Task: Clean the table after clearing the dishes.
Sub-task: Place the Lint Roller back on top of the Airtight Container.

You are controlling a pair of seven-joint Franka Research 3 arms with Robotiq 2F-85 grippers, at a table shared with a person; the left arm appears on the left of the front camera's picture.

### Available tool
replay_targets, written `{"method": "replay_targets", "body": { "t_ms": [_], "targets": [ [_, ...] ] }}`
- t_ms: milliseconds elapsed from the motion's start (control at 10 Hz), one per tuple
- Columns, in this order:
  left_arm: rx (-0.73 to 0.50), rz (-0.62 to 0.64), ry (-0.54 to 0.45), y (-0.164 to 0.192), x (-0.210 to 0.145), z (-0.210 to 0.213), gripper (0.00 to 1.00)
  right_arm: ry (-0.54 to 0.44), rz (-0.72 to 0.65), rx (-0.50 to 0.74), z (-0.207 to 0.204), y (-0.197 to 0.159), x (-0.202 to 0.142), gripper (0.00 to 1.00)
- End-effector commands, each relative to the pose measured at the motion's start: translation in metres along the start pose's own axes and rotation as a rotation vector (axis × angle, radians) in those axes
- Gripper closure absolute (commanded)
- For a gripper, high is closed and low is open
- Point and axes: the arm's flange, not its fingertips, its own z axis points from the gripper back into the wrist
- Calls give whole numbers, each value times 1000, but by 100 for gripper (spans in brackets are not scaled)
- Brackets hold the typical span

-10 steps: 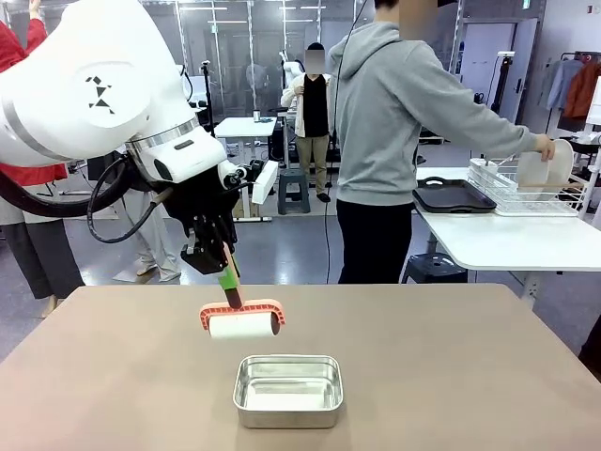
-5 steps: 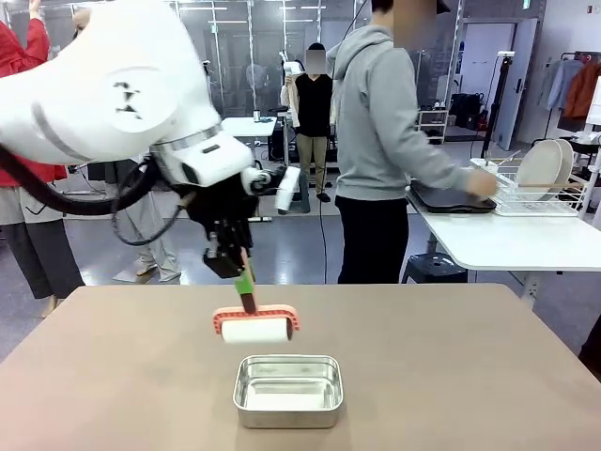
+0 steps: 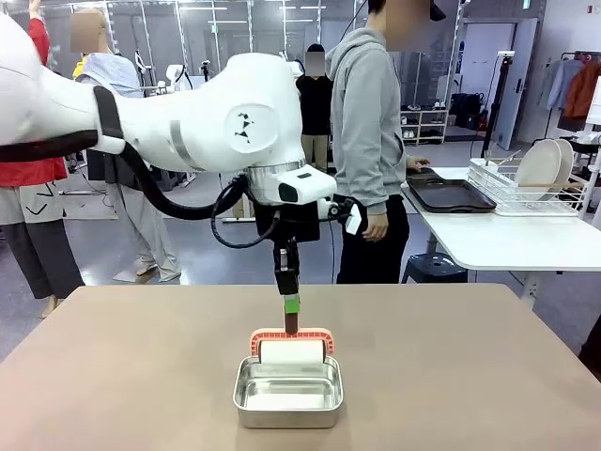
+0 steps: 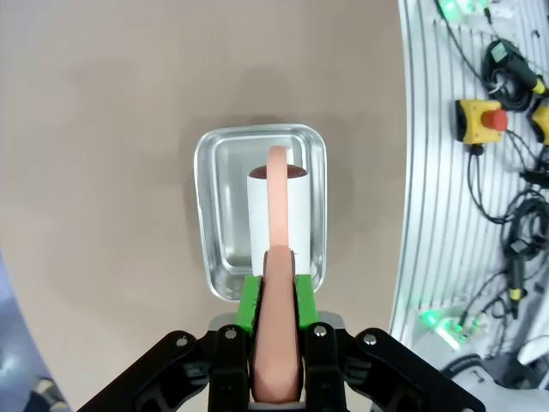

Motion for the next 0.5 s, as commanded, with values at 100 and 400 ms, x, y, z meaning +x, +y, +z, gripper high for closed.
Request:
{"method": "replay_targets", "body": {
  "t_ms": [100,400],
  "targets": [
    [-59,-1,46,20,10,-15,80,11,7,-3,1,5,-11,0],
    [-78,18,59,42,6,-52,80,11,7,-3,1,5,-11,0]
  ]
}}
